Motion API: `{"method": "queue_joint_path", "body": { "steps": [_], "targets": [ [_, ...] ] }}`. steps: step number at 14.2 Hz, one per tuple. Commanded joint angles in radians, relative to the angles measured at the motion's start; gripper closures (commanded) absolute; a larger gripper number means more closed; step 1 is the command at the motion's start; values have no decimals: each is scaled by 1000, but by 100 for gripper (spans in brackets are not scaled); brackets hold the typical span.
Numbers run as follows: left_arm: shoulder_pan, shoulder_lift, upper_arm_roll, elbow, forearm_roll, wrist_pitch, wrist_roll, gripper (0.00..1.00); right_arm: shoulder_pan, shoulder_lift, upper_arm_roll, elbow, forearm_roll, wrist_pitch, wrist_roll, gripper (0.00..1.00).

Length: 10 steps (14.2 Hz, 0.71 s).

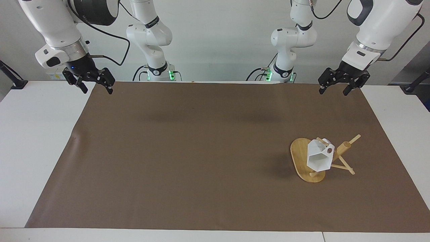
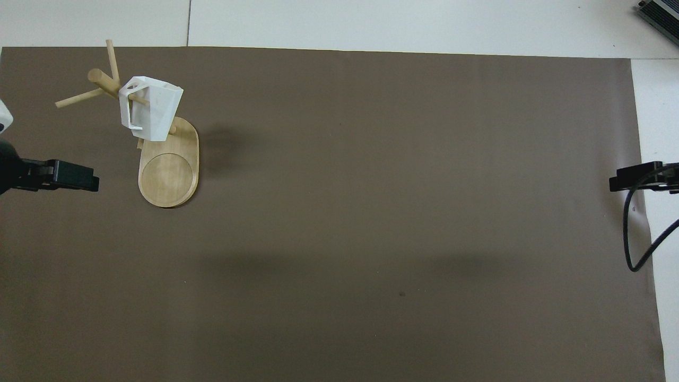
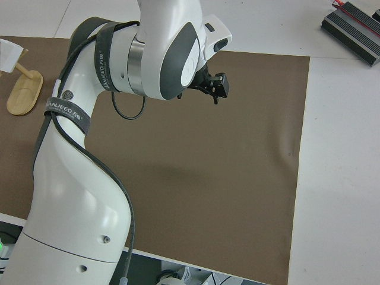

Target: Hang cup on rack

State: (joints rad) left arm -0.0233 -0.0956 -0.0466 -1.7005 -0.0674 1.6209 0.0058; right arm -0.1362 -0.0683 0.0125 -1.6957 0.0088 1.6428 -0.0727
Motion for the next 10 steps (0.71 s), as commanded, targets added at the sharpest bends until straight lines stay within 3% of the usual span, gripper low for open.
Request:
{"method": "queue_joint_path", "body": {
  "steps": [1, 10],
  "targets": [
    [-15, -4, 7, 16, 17, -30, -6, 0, 1, -13, 0, -7, 0, -5, 25, 0],
    [-12, -18, 7, 18, 20, -58, -1, 0, 1, -13, 0, -7, 0, -1, 51, 0]
  ]
}}
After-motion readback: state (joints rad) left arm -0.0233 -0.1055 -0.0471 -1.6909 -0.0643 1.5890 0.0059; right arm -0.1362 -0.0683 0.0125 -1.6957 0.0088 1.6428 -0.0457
